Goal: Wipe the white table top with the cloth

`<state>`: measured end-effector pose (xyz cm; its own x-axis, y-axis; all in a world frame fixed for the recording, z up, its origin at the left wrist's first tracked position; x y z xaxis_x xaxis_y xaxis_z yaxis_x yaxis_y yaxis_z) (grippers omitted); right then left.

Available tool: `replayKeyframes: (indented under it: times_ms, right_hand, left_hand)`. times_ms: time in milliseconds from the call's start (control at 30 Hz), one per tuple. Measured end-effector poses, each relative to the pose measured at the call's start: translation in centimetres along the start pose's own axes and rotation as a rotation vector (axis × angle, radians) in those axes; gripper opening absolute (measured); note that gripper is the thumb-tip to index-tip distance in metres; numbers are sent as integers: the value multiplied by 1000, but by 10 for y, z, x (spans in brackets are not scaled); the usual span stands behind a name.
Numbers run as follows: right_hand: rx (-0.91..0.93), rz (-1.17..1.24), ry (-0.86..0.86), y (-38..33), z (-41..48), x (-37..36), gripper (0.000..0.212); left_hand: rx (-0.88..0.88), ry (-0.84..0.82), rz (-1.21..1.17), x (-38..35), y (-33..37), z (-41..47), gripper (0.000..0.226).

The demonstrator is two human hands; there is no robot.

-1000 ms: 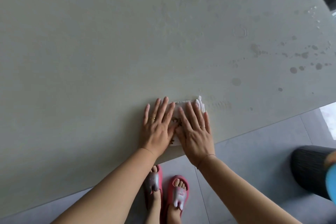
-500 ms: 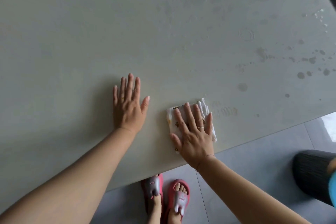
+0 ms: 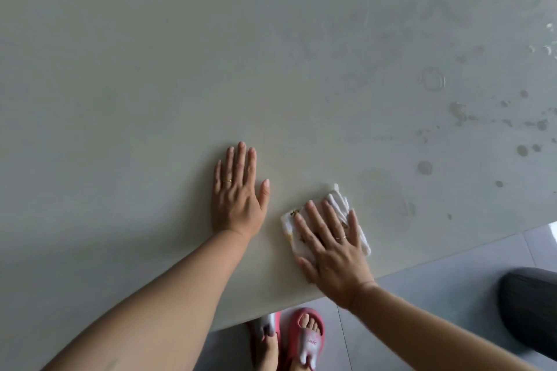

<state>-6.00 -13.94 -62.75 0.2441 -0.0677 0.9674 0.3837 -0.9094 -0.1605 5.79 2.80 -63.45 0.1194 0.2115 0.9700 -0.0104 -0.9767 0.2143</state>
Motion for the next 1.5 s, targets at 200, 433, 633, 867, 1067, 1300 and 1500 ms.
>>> replayKeyframes:
  times_ms: [200, 433, 633, 867, 1067, 1300, 1500]
  right_hand:
    - [-326, -11, -1, 105, 28, 28, 66]
    - [-258, 50, 103, -4, 67, 9, 60]
    - [-10, -68, 47, 85, 89, 32, 55]
    - [-521, 177, 114, 72, 131, 33, 60]
    - [190, -42, 68, 53, 133, 33, 54]
    - [-473, 103, 148, 130, 168, 46, 56]
    - [-102, 75, 122, 62, 175, 38, 60]
  left_hand:
    - [9, 1, 9, 0, 0, 0, 63]
    - [-10, -12, 35, 0, 1, 0, 65]
    - [-1, 12, 21, 2, 1, 0, 62]
    - [1, -1, 41, 1, 0, 1, 60]
    - [17, 17, 0, 9, -1, 10, 63]
    - [58, 84, -42, 20, 0, 60, 63]
    - [140, 133, -64, 21, 2, 105, 58]
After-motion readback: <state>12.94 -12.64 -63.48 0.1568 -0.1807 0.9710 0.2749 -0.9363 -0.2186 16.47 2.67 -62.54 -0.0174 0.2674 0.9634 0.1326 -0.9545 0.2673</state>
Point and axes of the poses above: each hand's wrist, its own z-axis towards the middle knuckle, its own x-axis out of the back of the hand, y = z × x, the point moved 4 cm from there along z, towards the middle knuckle, and after that the axes turned 9 degrees about x, right-handed, at the moved point
